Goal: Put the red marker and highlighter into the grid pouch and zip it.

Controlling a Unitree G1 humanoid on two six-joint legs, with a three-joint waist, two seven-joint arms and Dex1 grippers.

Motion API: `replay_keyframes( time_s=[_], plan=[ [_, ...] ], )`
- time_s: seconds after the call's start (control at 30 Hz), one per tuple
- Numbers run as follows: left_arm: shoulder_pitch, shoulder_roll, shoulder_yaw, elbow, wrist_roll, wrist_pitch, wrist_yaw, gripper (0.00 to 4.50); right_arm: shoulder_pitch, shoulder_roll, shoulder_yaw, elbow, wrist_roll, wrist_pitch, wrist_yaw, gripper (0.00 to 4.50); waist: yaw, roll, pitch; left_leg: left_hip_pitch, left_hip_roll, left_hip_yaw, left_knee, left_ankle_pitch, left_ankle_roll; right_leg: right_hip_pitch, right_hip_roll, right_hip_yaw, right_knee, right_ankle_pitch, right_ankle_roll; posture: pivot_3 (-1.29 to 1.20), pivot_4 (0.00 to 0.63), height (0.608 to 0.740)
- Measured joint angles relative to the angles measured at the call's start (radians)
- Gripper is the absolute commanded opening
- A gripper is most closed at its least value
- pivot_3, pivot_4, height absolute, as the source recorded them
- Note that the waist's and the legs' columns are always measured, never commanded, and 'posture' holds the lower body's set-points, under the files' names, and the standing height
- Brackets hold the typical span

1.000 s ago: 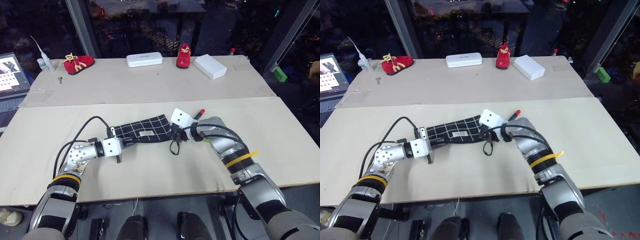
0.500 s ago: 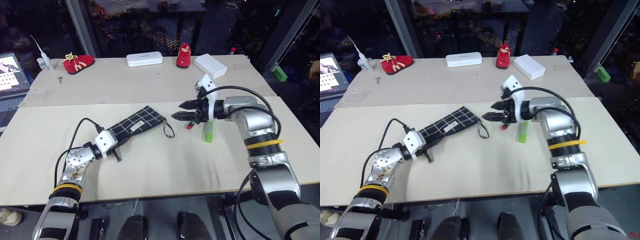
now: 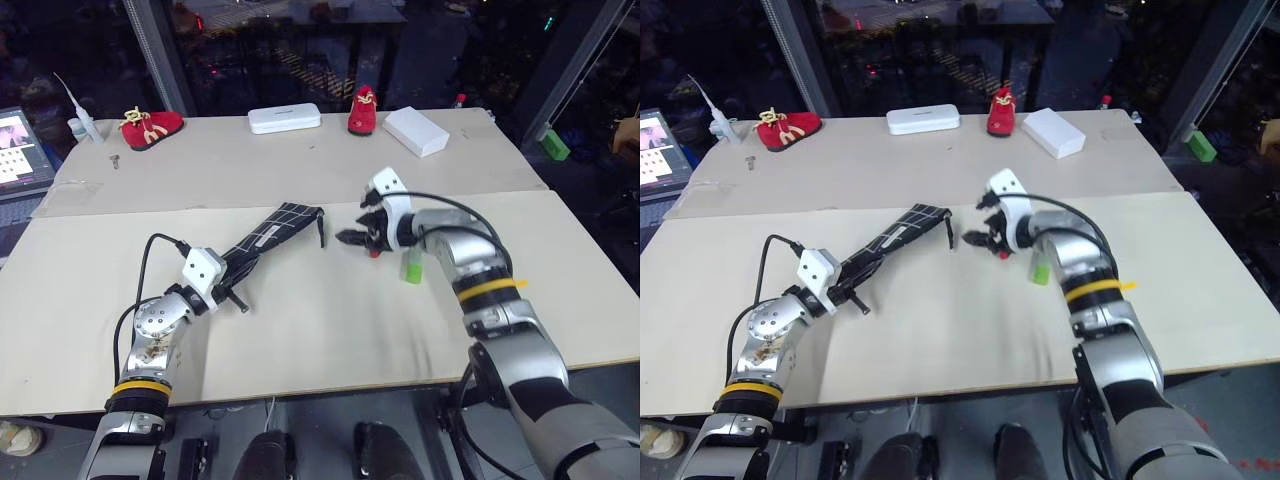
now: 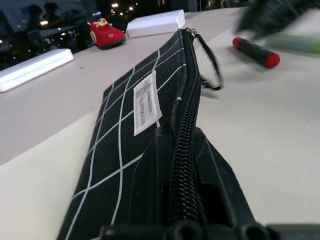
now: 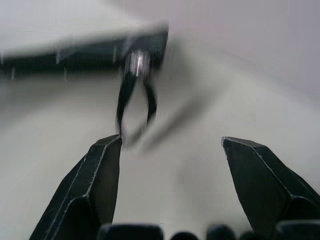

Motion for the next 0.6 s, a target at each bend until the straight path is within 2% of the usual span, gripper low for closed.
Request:
replay_keyframes(
  time_s=[0.17,0.6],
  plan=[
    [0.003,-0.005,0.000,-0.014,0.002,0.003,0.002,0.00,-0.006,0.071,-0.001,0.106,-0.001,-0.014,-0.024,3.54,0.004,0.000,0.000,-0.003,-0.001,0.000,0.000,0.000,0.000,-0.002,-0.001,0.000,0.000,0.000,0.000,0.00,0.150,0.740],
    [0.012,-0.021,-0.005,-0.039,0.003,0.035,0.001,0.00,-0.063,0.142,-0.037,0.253,-0.006,-0.086,-0.104,3.54,-0.004,0.000,0.000,-0.003,0.000,0.000,0.000,0.000,0.000,-0.002,-0.001,0.000,0.000,0.000,0.000,0.00,0.150,0.740]
  ],
)
